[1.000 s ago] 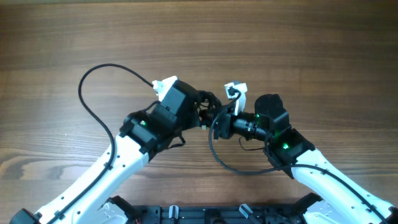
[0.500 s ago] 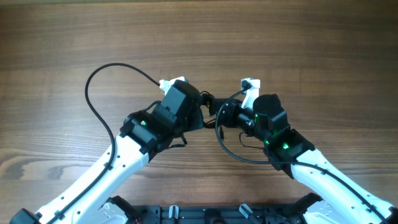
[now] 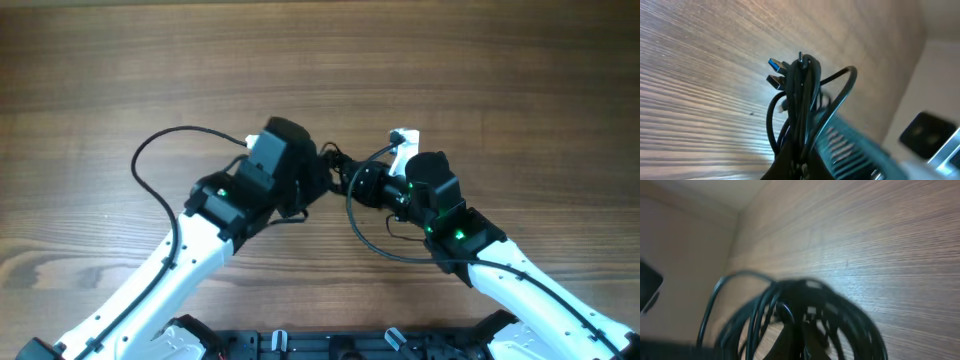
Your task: Untangle cables
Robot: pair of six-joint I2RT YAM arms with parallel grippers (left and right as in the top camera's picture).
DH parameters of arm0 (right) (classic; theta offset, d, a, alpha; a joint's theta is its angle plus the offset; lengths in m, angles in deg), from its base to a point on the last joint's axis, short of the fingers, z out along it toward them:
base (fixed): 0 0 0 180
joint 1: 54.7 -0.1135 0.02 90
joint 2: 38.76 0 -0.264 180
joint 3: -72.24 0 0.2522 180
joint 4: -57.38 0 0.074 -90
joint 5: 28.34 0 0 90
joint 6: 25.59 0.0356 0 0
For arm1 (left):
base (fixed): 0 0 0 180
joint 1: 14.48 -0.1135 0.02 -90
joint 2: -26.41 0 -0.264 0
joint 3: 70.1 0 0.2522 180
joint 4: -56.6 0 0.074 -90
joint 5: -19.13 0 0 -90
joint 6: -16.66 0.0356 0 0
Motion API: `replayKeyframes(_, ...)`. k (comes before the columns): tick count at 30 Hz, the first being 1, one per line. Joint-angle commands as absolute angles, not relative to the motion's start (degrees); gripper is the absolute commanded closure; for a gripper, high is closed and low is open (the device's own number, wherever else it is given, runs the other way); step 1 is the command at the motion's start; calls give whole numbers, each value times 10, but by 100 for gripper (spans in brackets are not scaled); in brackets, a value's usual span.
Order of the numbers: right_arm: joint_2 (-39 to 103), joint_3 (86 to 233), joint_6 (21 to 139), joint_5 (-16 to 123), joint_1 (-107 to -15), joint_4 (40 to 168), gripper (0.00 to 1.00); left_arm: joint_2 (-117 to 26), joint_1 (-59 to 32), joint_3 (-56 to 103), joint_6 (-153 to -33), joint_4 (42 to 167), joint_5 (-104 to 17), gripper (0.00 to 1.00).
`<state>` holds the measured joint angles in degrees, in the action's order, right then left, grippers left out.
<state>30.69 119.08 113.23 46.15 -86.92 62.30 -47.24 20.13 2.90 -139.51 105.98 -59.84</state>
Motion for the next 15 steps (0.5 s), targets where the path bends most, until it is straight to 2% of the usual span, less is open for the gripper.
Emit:
replayKeyframes(1,312,1201,1053,385,-870,625,95,-470,182,40,-1463,1038,-576,96)
replayKeyframes(3,312,1201,1017,373,-870,635,93,-470,181,40,-1472,1019,-576,96)
replayKeyframes(6,312,1201,969,374,-870,649,76,-471,181,40,-1471,996,-579,96)
replayKeyframes(8,312,1201,951,374,-868,644,57,-472,181,40,-1461,995,-591,96)
replayKeyframes(10,306,1201,936,374,-861,642,29,-472,181,40,-1456,999,-596,96)
replayKeyframes(12,293,1201,929,373,-847,646,12,-472,181,40,-1458,999,-598,96)
replayKeyframes(13,287,1201,930,370,-842,649,4,-472,181,40,-1459,999,-605,96)
replayKeyframes(15,274,1201,930,359,-835,655,0,-472,177,40,-1461,999,-617,96)
